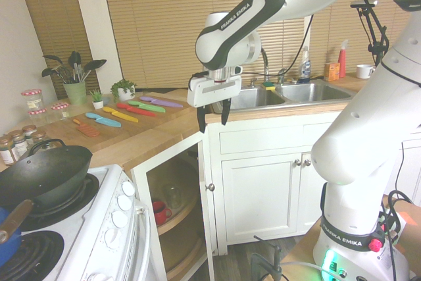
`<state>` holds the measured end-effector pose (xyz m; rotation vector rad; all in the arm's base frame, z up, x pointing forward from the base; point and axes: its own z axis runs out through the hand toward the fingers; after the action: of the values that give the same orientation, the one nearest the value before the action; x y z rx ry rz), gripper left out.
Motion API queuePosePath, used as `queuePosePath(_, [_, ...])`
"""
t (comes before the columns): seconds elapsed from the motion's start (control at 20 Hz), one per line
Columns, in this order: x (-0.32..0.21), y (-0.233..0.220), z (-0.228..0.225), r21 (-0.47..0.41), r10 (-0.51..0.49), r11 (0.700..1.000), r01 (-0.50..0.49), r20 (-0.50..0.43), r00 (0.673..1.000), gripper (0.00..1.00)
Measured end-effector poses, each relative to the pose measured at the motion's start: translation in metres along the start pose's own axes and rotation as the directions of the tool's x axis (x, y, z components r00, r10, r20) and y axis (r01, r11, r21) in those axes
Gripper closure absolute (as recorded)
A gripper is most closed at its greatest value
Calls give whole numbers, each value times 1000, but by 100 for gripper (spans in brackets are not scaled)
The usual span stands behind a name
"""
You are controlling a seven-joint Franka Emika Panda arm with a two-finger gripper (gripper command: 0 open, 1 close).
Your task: Close the cabinet
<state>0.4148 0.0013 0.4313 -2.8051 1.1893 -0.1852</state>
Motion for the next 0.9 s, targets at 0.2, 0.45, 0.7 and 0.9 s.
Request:
queuePosePath(0.2, [12,4,2,2,18,1000,-18,-1,1000,0])
queuePosePath(0.45, [63,12,13,-12,48,999,-48,-5,999,0])
queuePosePath(0.7, [120,29,62,-45,91,995,-90,21,996,0])
queuePosePath(0.9, [157,39,121,-87,108,991,-103,51,993,0])
